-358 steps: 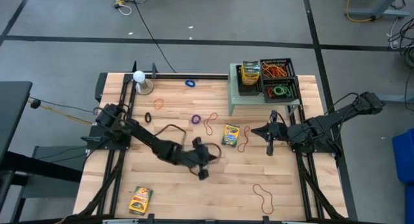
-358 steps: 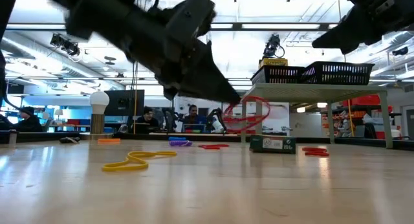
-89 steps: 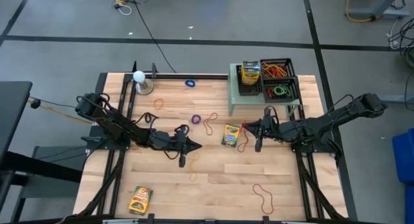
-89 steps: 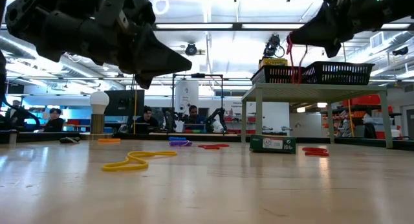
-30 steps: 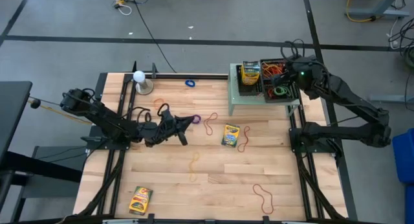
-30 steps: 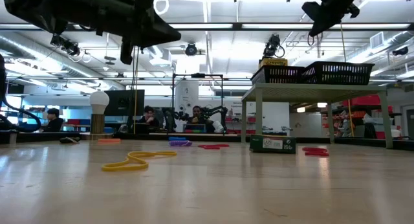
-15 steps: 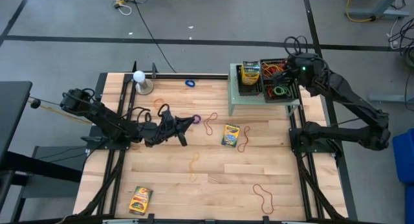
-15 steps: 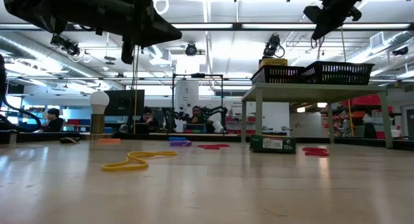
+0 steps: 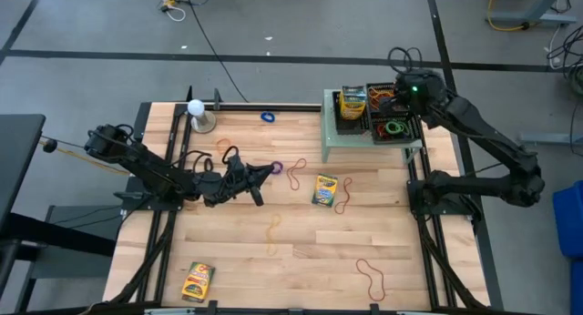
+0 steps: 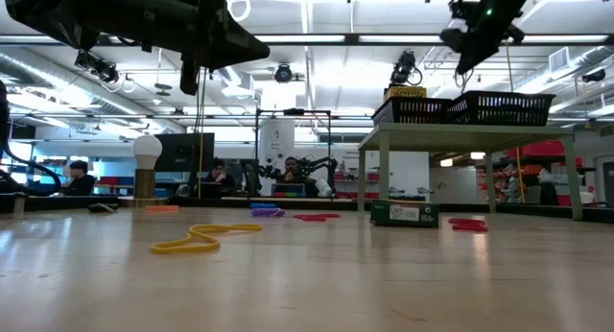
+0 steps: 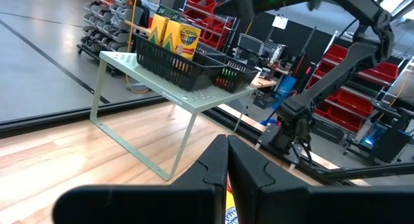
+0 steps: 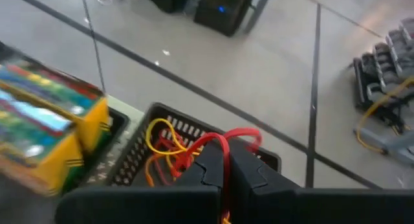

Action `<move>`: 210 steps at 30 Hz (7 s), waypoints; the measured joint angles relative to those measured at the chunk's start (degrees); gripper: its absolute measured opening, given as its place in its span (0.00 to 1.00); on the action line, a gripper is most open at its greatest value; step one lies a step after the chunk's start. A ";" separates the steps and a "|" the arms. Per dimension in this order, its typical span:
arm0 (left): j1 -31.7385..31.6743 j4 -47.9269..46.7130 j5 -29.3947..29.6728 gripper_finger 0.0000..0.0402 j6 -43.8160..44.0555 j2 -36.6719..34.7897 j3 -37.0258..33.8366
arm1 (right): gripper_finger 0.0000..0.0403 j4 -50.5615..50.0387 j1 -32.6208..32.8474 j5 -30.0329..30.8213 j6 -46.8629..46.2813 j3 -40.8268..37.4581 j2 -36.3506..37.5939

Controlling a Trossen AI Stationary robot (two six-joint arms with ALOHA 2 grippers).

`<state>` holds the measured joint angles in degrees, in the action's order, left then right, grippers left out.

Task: Pick & Place Office Desk Supplies
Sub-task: Put the red rubber band into the top right black bin on the shelf, then put the violet spring keychain into the bottom right black bin on the shelf

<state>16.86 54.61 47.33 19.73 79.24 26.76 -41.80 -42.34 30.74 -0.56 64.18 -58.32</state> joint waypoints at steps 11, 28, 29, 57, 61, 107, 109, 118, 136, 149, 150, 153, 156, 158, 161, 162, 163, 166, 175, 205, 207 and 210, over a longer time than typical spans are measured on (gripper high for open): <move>0.00 0.01 0.01 0.04 0.00 -0.02 0.00 | 0.01 2.82 -6.85 -2.74 1.88 0.02 -8.11; -0.02 0.00 0.02 0.04 0.00 -0.02 0.00 | 0.54 -4.05 -8.57 -6.63 -6.72 2.17 -9.95; -0.02 0.01 0.01 0.04 0.00 -0.02 0.00 | 0.56 -4.88 -9.24 -8.16 -8.76 2.98 -9.95; -0.01 0.02 0.02 0.04 0.00 -0.04 0.00 | 0.62 3.58 -11.54 -9.54 -27.48 4.44 -3.76; -0.02 0.00 0.02 0.04 0.00 -0.04 0.00 | 0.62 3.47 -9.62 -7.89 -29.81 3.87 -3.45; -0.05 0.58 0.04 0.04 -0.02 -0.04 -0.02 | 0.37 9.15 -3.07 -20.62 -27.78 -4.33 0.75; -0.43 1.04 0.64 0.04 -0.02 -0.06 -0.02 | 0.24 7.43 1.99 -17.11 -24.16 -4.33 2.08; -1.19 1.02 -0.23 0.04 0.46 -0.06 -0.02 | 0.05 11.75 29.26 2.81 -19.90 -14.54 6.98; -7.81 2.96 -10.54 0.04 5.22 -0.04 -0.02 | 0.01 25.97 63.37 21.49 -17.99 -27.86 7.75; -10.23 -13.49 -22.32 0.01 -1.58 -0.04 2.39 | 0.06 31.66 66.50 19.52 -19.76 -34.14 7.73; -10.21 -17.41 -22.55 0.01 -2.54 -0.04 3.63 | 0.06 31.93 66.50 18.83 -18.37 -34.14 7.73; -10.20 -28.42 -22.39 0.01 -6.28 -0.02 7.89 | 0.04 34.13 66.50 18.12 -14.05 -34.14 7.73; -10.60 -36.25 -19.06 0.05 -4.18 0.70 10.80 | 0.02 35.28 66.50 18.05 -11.80 -34.14 7.73; -11.69 -41.23 -18.12 0.09 -2.10 0.90 11.30 | 0.01 35.19 66.50 18.05 -11.54 -34.14 7.73; -15.32 -47.35 -21.10 0.17 1.24 1.70 11.44 | 0.01 35.14 66.50 18.03 -11.50 -34.14 7.73; -16.81 -48.66 -22.89 0.20 2.80 2.32 11.41 | 0.01 35.16 66.50 18.03 -11.50 -34.14 7.73; -18.21 -49.19 -24.54 0.23 4.06 3.19 11.42 | 0.02 35.15 66.50 17.97 -11.47 -34.14 7.73; -21.47 -50.04 -25.89 0.30 5.09 5.90 11.39 | 0.04 35.21 66.50 17.86 -11.47 -34.14 7.73; -27.07 -49.34 -28.91 0.34 4.02 15.18 14.01 | 0.02 36.13 66.48 17.88 -10.77 -34.14 7.71; -21.59 -52.46 -15.61 0.02 -0.17 14.47 18.45 | 0.03 38.19 66.48 18.07 -11.71 -34.12 7.71; -19.95 -45.65 -14.30 0.02 -0.22 14.40 15.81 | 0.03 38.22 66.47 17.16 -12.45 -34.12 7.71; -18.78 -36.74 -14.27 0.02 1.15 14.38 10.26 | 0.03 38.32 65.95 16.41 -12.63 -34.12 7.71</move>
<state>-1.91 17.87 33.06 20.88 93.62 37.03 -3.48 23.61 47.15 -13.19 30.06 -50.61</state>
